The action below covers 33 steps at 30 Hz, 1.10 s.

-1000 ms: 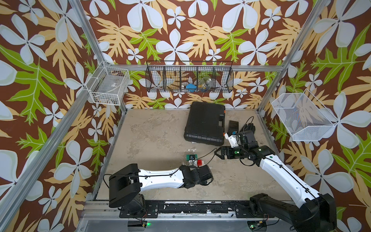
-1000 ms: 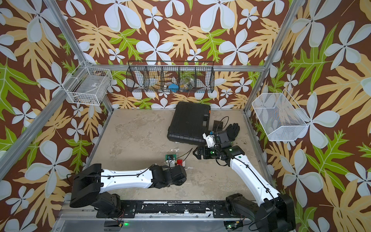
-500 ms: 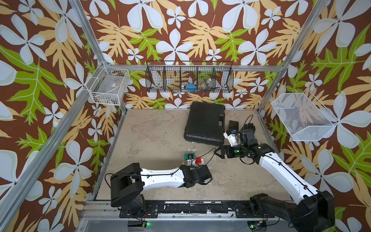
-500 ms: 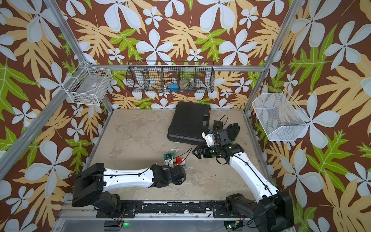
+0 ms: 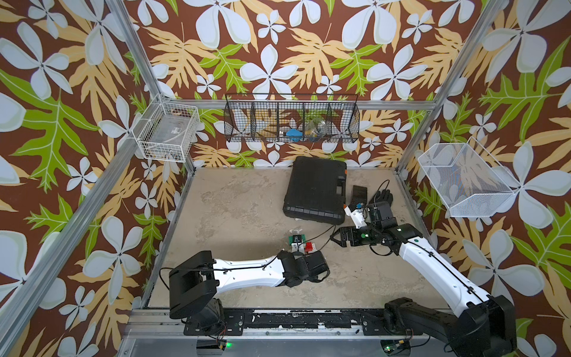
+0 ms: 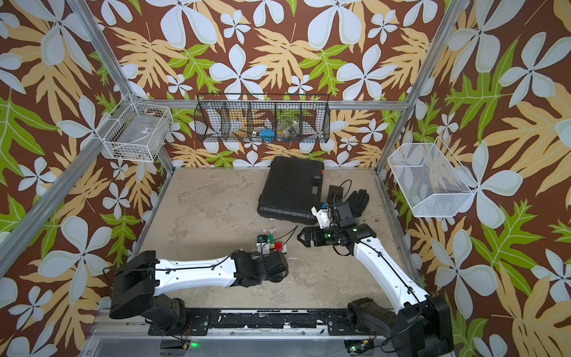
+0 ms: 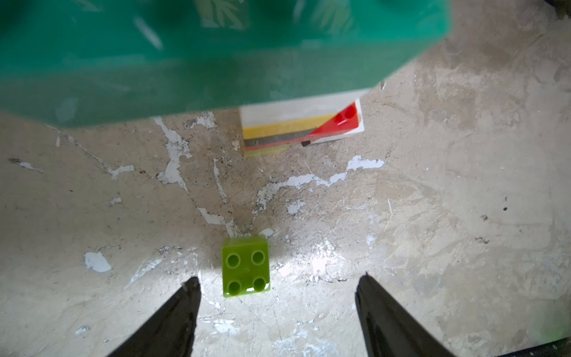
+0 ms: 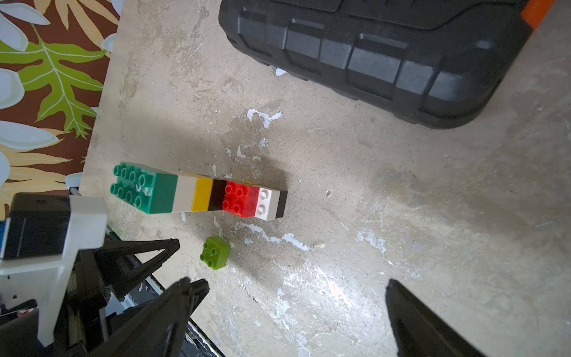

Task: Assemble a giraffe with lego
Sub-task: Pick up the lego brick from the center of the board.

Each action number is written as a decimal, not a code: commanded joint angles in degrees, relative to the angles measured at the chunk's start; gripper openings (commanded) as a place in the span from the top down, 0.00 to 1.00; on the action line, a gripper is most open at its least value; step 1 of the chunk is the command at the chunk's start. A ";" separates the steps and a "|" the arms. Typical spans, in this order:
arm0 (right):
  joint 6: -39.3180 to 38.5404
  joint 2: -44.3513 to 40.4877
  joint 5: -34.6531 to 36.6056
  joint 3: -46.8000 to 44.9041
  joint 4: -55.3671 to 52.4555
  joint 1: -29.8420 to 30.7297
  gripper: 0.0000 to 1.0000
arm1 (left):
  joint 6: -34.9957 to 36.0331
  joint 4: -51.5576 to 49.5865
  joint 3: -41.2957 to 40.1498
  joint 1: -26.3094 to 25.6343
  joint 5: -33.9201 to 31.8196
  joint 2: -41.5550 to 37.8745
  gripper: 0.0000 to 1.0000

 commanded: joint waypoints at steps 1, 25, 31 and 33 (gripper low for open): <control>-0.82 -0.28 -0.58 0.32 0.71 -0.07 0.00 | -0.64 -2.19 -0.18 -0.38 -0.90 -0.45 0.17; -1.45 -0.01 -0.09 1.35 -1.21 -0.14 0.00 | -4.08 10.10 -9.25 -3.42 -4.35 -0.75 0.23; -1.64 -0.53 0.53 1.48 -1.65 -0.08 0.00 | -3.14 11.01 -9.06 -3.44 -4.06 1.11 0.26; -1.65 -0.60 0.61 1.48 -1.87 -0.12 0.00 | -2.83 11.07 -8.65 -3.40 -3.72 2.03 0.26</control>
